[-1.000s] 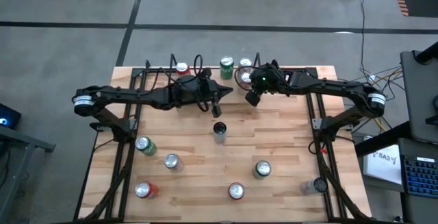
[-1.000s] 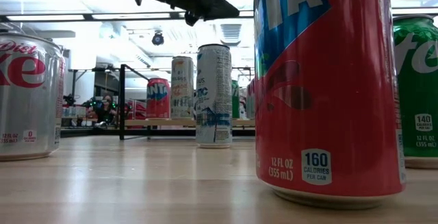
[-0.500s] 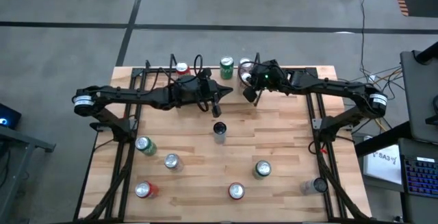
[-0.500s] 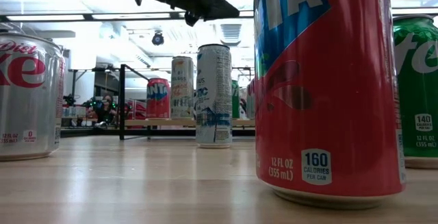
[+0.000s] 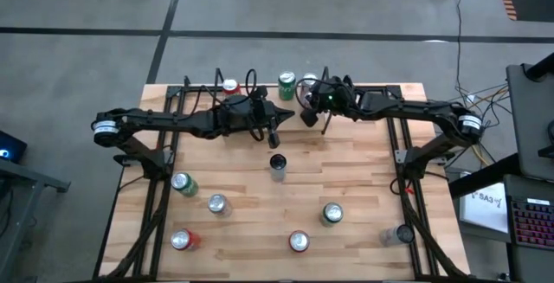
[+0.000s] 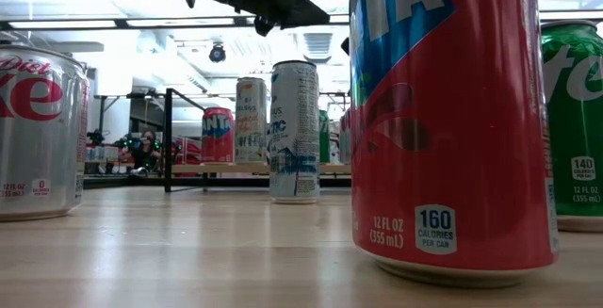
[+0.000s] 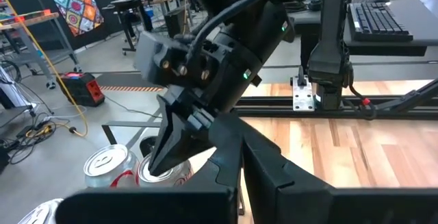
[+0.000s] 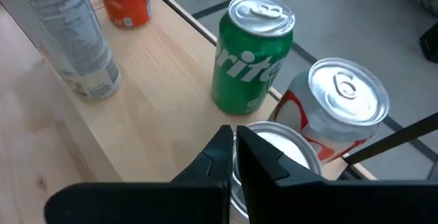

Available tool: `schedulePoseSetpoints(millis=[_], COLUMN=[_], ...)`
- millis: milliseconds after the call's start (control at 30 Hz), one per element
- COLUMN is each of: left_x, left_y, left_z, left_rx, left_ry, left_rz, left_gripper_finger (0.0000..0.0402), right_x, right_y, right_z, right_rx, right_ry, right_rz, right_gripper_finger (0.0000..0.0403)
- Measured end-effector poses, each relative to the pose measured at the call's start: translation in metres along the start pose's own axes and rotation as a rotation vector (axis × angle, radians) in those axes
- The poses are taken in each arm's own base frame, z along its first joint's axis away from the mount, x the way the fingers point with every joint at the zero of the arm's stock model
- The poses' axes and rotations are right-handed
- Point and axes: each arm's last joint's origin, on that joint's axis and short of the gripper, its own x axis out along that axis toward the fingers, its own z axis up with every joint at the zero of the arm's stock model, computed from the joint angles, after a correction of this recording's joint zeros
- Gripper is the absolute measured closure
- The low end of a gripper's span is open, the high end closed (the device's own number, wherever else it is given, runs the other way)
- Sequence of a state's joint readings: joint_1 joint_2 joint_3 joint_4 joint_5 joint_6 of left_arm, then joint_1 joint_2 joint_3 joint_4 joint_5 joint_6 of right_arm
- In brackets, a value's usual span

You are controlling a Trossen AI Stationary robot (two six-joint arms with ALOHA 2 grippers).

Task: Sort soda cans
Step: Put the top red silver soda can on the shelf and align it with the other red silver soda can

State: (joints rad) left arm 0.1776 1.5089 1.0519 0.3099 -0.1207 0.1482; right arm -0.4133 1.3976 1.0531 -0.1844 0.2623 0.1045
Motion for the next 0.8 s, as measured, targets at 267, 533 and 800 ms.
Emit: schedulePoseSetpoints(millis=[267, 533, 800], left_x=[0.0001, 0.0001, 0.0002], left_y=[-0.0001, -0.0002, 0.0001], left_z=[-0.0008, -0.001, -0.0016], left_rx=[0.001, 0.002, 0.002], left_ry=[0.007, 0.009, 0.015], left_rz=[-0.001, -0.001, -0.001], left_gripper_finger=[0.0401, 0.0401, 0.0401], right_x=[0.0035, 0.0029, -0.0015], right_y=[0.0011, 0.0021, 0.0011], right_z=[-0.0044, -0.0059, -0.004], right_rx=[-0.001, -0.019, -0.02], right_ry=[0.038, 0.059, 0.056], right_rz=[0.014, 0.056, 0.057], right_gripper_finger=[0.0392, 0.0392, 0.0392])
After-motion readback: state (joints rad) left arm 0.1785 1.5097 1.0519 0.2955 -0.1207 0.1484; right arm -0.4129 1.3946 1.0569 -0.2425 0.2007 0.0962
